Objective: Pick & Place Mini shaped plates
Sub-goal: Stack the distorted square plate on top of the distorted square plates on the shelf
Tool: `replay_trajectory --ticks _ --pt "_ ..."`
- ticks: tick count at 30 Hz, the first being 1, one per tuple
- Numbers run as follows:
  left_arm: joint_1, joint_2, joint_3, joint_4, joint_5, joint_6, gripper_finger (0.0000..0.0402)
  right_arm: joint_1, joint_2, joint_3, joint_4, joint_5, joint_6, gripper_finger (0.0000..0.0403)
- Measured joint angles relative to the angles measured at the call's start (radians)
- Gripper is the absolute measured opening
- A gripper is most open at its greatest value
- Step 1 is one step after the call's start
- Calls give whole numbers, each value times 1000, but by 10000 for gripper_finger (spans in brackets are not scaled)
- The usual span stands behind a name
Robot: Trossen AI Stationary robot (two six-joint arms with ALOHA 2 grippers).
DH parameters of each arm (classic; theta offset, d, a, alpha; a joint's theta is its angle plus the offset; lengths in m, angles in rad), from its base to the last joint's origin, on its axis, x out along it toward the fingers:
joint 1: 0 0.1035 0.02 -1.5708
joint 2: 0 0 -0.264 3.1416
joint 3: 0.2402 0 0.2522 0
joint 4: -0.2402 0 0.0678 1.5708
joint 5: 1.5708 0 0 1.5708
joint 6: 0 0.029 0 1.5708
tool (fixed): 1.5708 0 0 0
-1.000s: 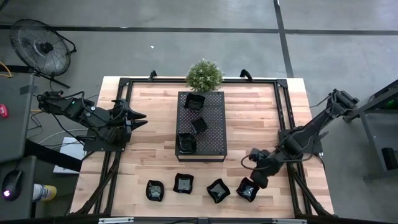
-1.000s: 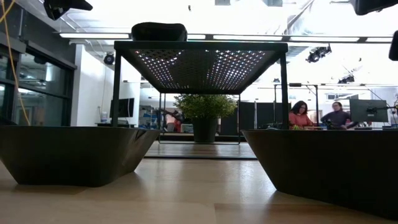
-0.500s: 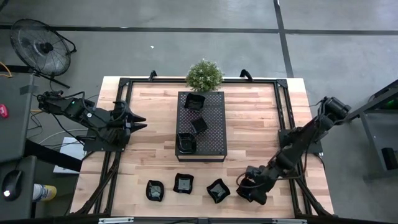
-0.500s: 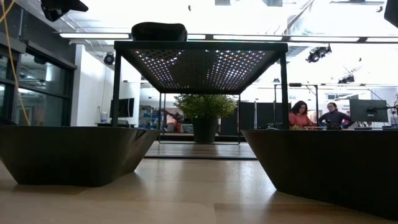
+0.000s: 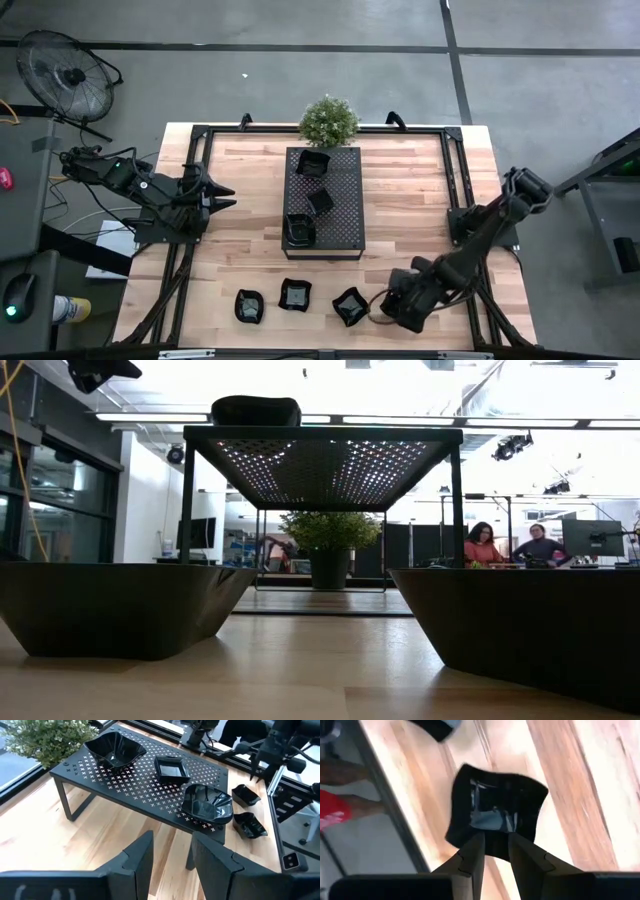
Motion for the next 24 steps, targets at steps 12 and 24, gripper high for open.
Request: replay_trajectory --ticks 12,24 --pt "0 0 0 -2 25 43 134 1 99 -11 -44 83 89 83" --pt "0 0 0 -32 43 57 134 33 99 -11 -41 109 83 83"
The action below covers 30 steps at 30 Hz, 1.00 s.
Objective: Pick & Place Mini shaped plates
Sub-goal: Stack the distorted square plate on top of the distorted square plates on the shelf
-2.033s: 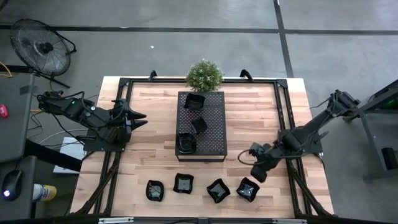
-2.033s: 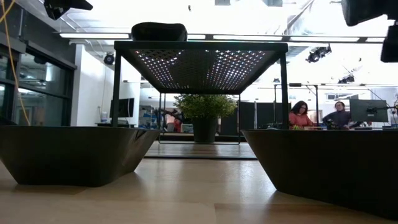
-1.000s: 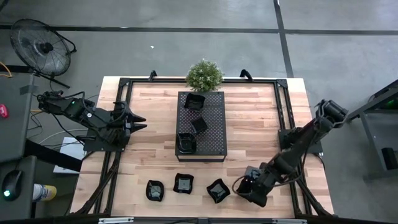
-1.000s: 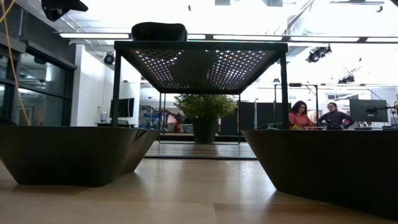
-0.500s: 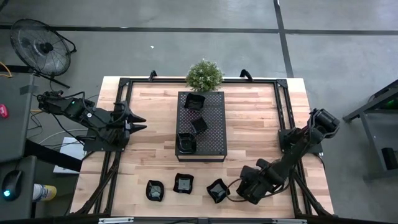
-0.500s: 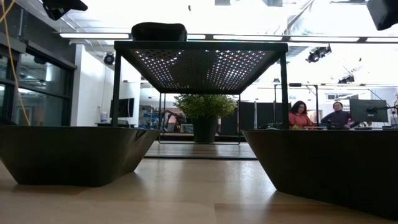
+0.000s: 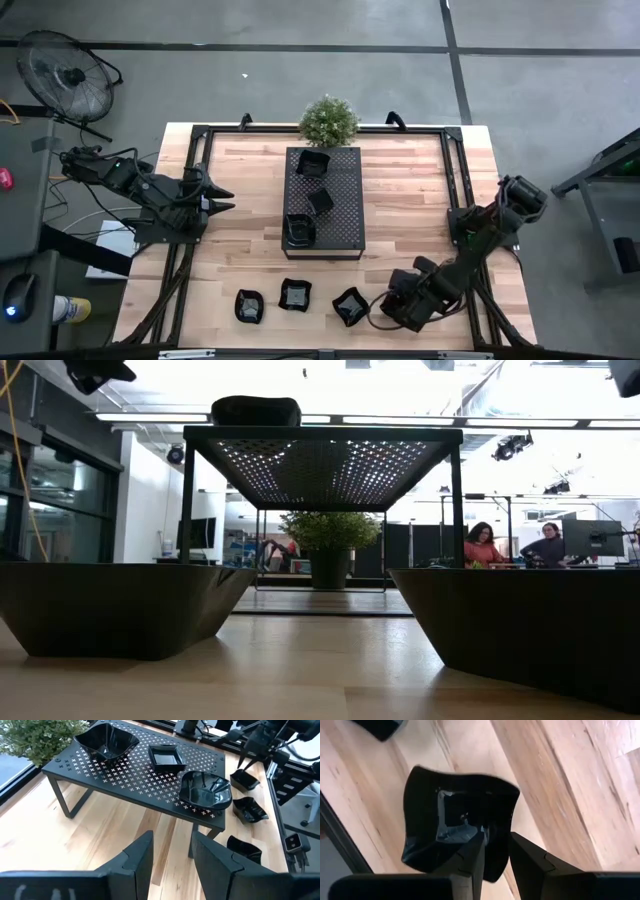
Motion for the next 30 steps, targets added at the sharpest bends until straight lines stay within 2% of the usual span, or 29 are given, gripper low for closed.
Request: replay_trajectory --ticks 4,11,21,27,30 --pt "0 0 0 -16 0 0 134 25 0 -8 0 20 34 83" --pt "0 0 0 -16 3 6 134 39 0 -72 50 -14 124 83" --pt "0 0 0 -16 7 9 133 39 0 -72 40 34 102 83" --pt "0 0 0 -16 7 10 134 36 0 -139 161 0 118 83" --pt "0 0 0 -16 8 10 134 36 1 -147 163 14 143 83"
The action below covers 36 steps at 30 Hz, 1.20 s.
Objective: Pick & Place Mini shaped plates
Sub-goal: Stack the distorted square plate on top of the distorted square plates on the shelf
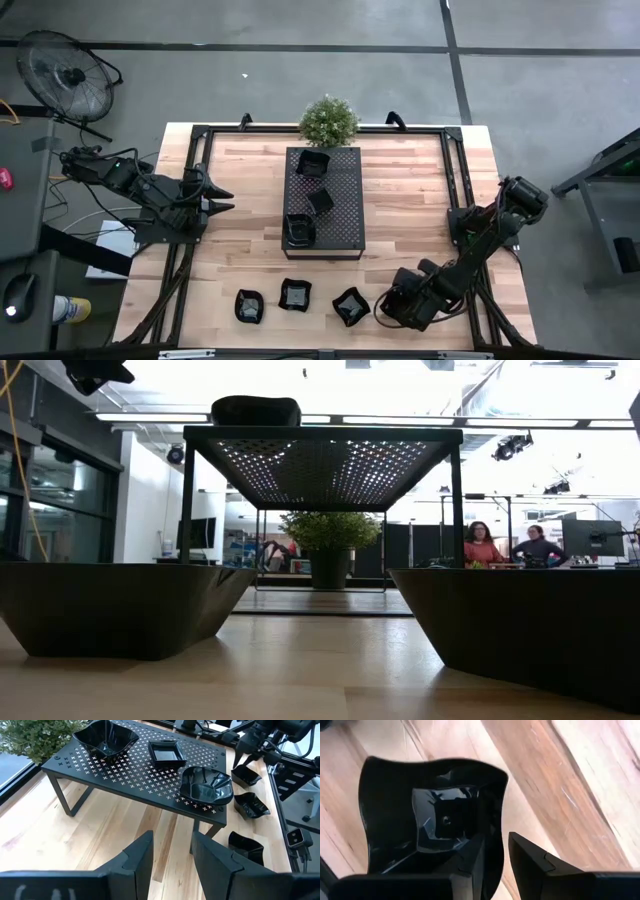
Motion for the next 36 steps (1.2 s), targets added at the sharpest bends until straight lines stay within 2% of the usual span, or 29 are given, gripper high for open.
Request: replay_trajectory --ticks 13,22,36 --pt "0 0 0 0 1 -1 134 -13 -21 -1 -3 7 -7 76" --pt "0 0 0 0 1 -2 134 -13 -40 -1 -1 7 -14 5" --pt "0 0 0 0 0 -2 134 -13 -43 -1 27 -25 8 1"
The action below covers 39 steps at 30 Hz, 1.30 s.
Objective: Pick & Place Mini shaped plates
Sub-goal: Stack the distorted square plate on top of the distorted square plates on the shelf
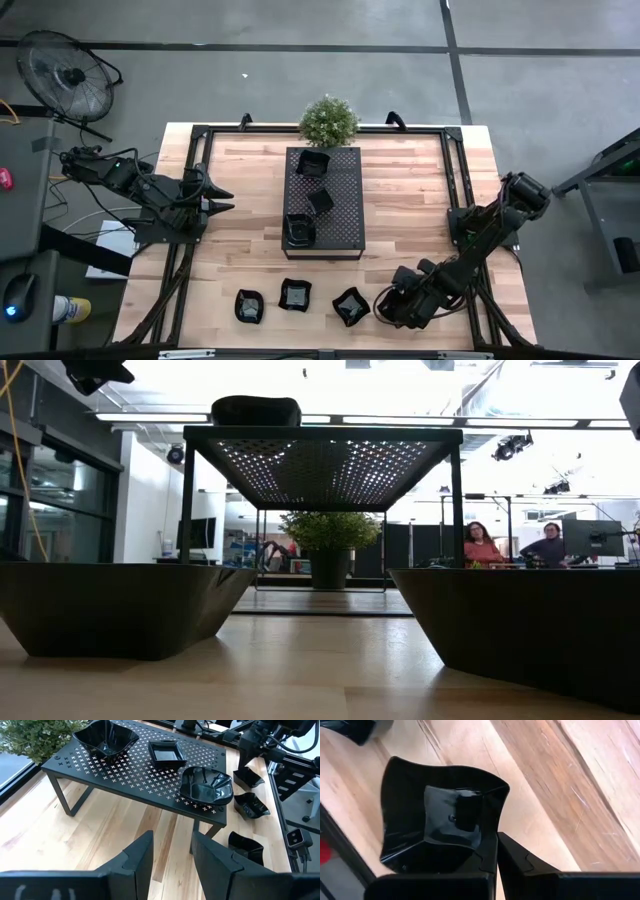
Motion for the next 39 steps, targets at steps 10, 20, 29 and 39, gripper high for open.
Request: replay_trajectory --ticks 10,20,29,39 --pt "0 0 0 0 -1 0 134 0 -112 0 -52 26 83 0" --pt "0 0 0 0 -1 0 134 -20 -185 0 -152 27 120 0" --pt "0 0 0 0 -1 2 134 -53 -195 0 -152 3 117 0" --pt "0 0 0 1 15 2 134 -55 -277 0 -187 57 172 0"
